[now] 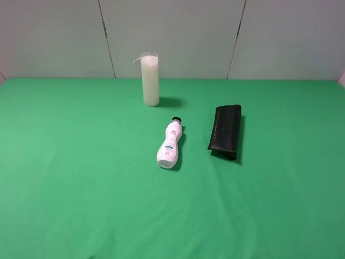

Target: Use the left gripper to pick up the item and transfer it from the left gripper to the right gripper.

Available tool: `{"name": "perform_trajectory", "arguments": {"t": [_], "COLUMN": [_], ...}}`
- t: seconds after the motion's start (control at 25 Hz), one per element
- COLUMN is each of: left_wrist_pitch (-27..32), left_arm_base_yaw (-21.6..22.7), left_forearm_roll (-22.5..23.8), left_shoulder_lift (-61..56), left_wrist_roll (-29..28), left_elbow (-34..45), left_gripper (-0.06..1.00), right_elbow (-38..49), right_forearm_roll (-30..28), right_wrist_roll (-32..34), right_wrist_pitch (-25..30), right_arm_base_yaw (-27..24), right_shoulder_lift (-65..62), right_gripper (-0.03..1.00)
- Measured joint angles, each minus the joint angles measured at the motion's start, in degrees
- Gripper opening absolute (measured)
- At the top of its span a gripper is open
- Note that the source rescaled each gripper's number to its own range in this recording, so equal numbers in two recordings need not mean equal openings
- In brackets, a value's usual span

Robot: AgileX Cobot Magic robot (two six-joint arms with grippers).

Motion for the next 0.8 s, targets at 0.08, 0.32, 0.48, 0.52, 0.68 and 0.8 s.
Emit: {"name": "perform_trajectory", "arguments": {"t": [0.08, 0.32, 0.48, 0.52, 0.68, 0.8], "left_wrist_pitch": [0.0, 0.0, 0.0, 0.0, 0.0, 0.0], "left_arm_base_yaw": [0.0, 0.0, 0.0, 0.0, 0.0, 0.0], "left_forearm_roll": [0.0, 0.0, 0.0, 0.0, 0.0, 0.0], "left_shoulder_lift": [0.0, 0.0, 0.0, 0.0, 0.0, 0.0], "left_wrist_roll": [0.0, 0.0, 0.0, 0.0, 0.0, 0.0], "left_elbow": [0.0, 0.0, 0.0, 0.0, 0.0, 0.0], "left_gripper": [1.0, 1.0, 1.0, 1.0, 1.0, 1.0], "right_elbow": [1.15, 6.8, 11.09, 12.04, 14.68, 16.74], "right_forearm_roll": [-0.21, -0.57, -0.77, -0.97, -3.85, -8.21], "right_wrist_roll": [0.19, 0.19, 0.19, 0.27, 3.28, 7.09], "right_wrist_pitch": [0.0, -1.72, -4.73, -5.33, -7.46, -8.73], "right_arm_base_yaw": [0.0, 0.0, 0.0, 0.0, 0.0, 0.0], "right_shoulder_lift": [-1.81, -9.34, -15.0, -16.11, -20.5, -23.17], "right_gripper": [1.0, 1.0, 1.0, 1.0, 1.0, 1.0]}}
